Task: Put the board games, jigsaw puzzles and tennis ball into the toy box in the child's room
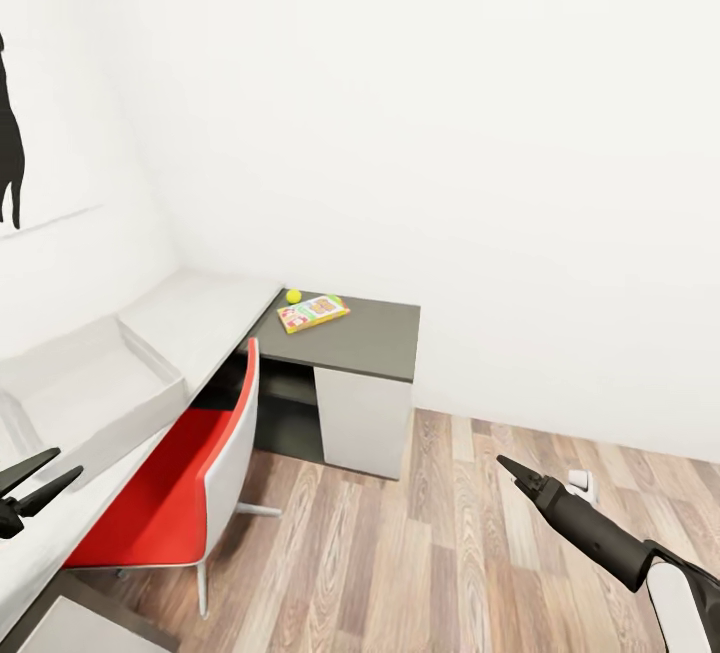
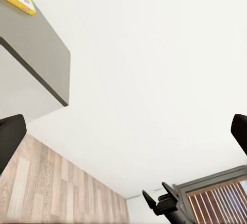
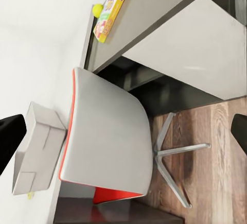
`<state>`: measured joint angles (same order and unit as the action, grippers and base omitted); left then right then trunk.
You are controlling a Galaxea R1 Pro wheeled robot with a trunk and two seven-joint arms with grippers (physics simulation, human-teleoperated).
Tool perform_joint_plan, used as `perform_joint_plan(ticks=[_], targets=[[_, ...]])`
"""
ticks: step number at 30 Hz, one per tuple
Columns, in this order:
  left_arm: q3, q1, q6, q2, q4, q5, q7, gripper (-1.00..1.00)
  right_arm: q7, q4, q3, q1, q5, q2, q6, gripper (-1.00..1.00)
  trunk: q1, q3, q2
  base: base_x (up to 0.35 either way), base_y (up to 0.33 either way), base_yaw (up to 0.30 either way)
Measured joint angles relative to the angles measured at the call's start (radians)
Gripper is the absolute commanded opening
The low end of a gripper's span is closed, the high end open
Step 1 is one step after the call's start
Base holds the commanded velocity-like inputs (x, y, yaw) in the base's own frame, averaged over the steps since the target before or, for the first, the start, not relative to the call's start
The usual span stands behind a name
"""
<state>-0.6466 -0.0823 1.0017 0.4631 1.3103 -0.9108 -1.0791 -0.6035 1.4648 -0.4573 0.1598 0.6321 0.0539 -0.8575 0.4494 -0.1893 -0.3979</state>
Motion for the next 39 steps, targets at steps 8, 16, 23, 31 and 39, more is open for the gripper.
perform_joint_plan(ticks=[8,16,23,31,39], targets=[[0.0,0.0,0.0,0.0,0.001,0.0,0.0,1.0,0.003,0.0,0.0,0.0,0.0,0.0,0.0,1.0,0.0,-0.008,0.0,0.0,0.0,-0.22],[0.0,0.0,0.0,0.0,0.0,0.0,0.0,1.0,0.004,0.0,0.0,0.0,0.0,0.0,0.0,1.0,0.0,-0.016,0.0,0.0,0.0,-0.22],[0.0,0.0,0.0,0.0,0.0,0.001,0.001,1.0,0.004,0.0,0.0,0.0,-0.001,0.0,0.0,1.0,0.0,-0.023,0.0,0.0,0.0,-0.22],[0.0,0.0,0.0,0.0,0.0,0.003,0.004,1.0,0.005,0.0,0.0,0.0,-0.001,0.0,0.0,1.0,0.0,-0.032,0.0,0.0,0.0,-0.22],[0.0,0.0,0.0,0.0,0.0,0.003,0.005,1.0,0.005,0.0,0.0,0.0,-0.001,0.0,0.001,1.0,0.0,-0.04,0.0,-0.049,0.0,-0.22]])
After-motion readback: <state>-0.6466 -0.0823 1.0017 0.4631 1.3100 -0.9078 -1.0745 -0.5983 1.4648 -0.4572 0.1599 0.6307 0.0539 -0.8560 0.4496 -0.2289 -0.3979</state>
